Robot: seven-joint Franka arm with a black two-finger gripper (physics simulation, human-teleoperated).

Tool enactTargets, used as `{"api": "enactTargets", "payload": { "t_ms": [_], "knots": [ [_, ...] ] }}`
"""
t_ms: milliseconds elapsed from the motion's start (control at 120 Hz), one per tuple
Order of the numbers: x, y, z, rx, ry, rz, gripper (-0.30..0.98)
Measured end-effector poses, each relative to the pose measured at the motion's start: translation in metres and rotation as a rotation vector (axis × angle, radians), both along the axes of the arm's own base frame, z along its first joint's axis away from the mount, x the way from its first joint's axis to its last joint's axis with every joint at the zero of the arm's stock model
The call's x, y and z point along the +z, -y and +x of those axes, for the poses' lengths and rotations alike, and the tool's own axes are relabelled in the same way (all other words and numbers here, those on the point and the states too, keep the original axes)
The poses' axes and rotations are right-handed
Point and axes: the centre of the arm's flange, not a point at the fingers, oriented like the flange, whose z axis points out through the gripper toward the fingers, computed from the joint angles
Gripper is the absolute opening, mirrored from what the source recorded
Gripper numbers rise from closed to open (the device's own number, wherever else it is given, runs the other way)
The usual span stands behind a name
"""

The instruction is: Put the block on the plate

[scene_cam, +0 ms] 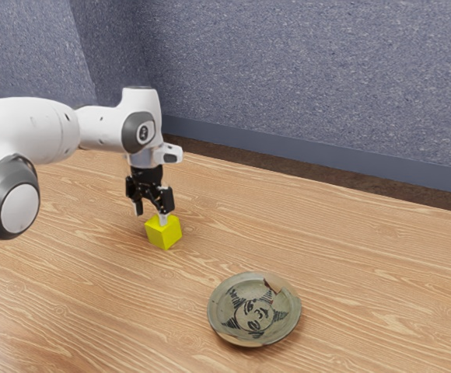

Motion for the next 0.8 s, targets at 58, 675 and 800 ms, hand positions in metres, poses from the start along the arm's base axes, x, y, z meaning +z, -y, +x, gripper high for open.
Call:
{"api": "enactTargets", "payload": {
  "t_ms": [58, 675, 800],
  "knots": [
    [-0.006, 0.000, 0.000, -0.002, -0.005, -0.001, 0.69],
    [-0.034, 0.002, 0.015, -0.015, 0.010, -0.005, 0.62],
    [-0.035, 0.002, 0.015, -0.014, 0.011, -0.009, 0.55]
  ]
}}
